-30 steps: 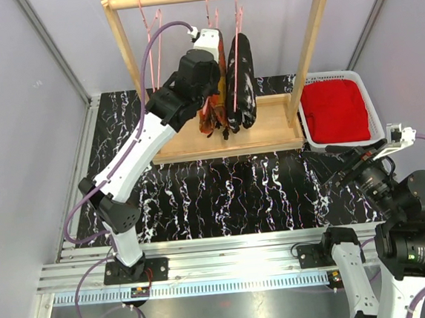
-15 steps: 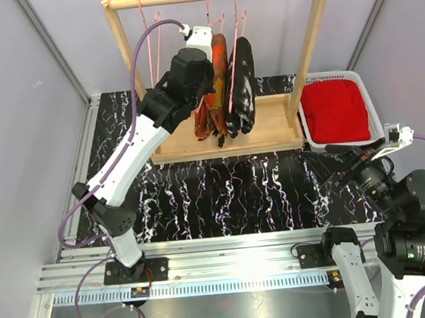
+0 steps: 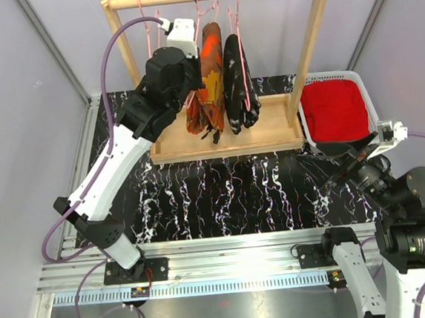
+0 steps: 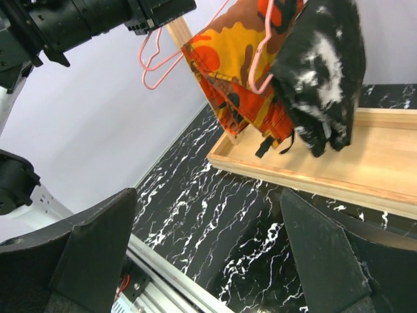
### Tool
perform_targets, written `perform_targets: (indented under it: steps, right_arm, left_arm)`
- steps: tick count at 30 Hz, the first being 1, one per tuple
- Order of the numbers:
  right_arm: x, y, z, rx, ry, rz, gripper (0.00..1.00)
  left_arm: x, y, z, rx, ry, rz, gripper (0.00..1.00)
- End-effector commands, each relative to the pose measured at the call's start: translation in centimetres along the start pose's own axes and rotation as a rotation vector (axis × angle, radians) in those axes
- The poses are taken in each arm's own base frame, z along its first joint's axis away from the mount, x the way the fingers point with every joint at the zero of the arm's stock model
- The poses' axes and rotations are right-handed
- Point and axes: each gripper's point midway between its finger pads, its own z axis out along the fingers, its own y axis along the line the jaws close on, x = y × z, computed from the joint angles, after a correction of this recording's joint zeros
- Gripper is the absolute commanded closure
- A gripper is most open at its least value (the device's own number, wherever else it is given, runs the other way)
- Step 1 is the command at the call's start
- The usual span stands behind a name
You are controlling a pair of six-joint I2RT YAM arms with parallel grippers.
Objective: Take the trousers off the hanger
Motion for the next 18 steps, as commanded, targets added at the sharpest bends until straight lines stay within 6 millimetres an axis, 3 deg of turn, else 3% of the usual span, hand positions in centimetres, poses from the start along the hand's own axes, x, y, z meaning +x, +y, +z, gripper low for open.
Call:
perform_targets:
  steps: [1,3,4,6,7,8,15,18]
  right_arm:
    - [-1.0,0.0,1.8,-0.044,0.034,-0.03,0.0]
    - [-0.5,0.3,2.4,-0.072,0.106,-0.07,0.01]
    - [-1.7,-0.1,3.3,-0.045,0.104,-0.089,0.01]
    - [-1.6,0.3,4.1,-0.073,0.156,-0.151,0.0]
    - [-2.9,0.1,5.3,-0.049,0.153,-0.173,0.01]
    - [-2.9,0.2,5.8,-0.059,0.182,-0.204,0.0]
    - [-5.1,3.3,11.5,-0.15,0.194,-0.421,0.01]
    - [-4.8,3.7,13.4,-0.164,0.18,-0.448,0.0]
  left_arm:
    - [-12.0,1.1,-5.4,0.039,-0.374,-0.171,1.0]
    - [-12.1,1.5,-6.1,0.029,-0.367,-0.202,1.0]
    - [-12.5,1.9,-6.9,0.03,-0.372,-0.216,1.0]
    - [-12.2,2.3,-7.9,0.027,-0.352,-0.234,1.0]
    - [-12.3,2.4,-8.8,0.042,-0.35,-0.256,1.0]
    - [-12.2,2.6,-9.5,0.049,-0.347,-0.265,1.0]
    - [-10.5,3.5,-14.3,0.113,-0.3,-0.359,1.0]
    - [-9.7,3.4,-16.0,0.159,-0.281,-0.391,1.0]
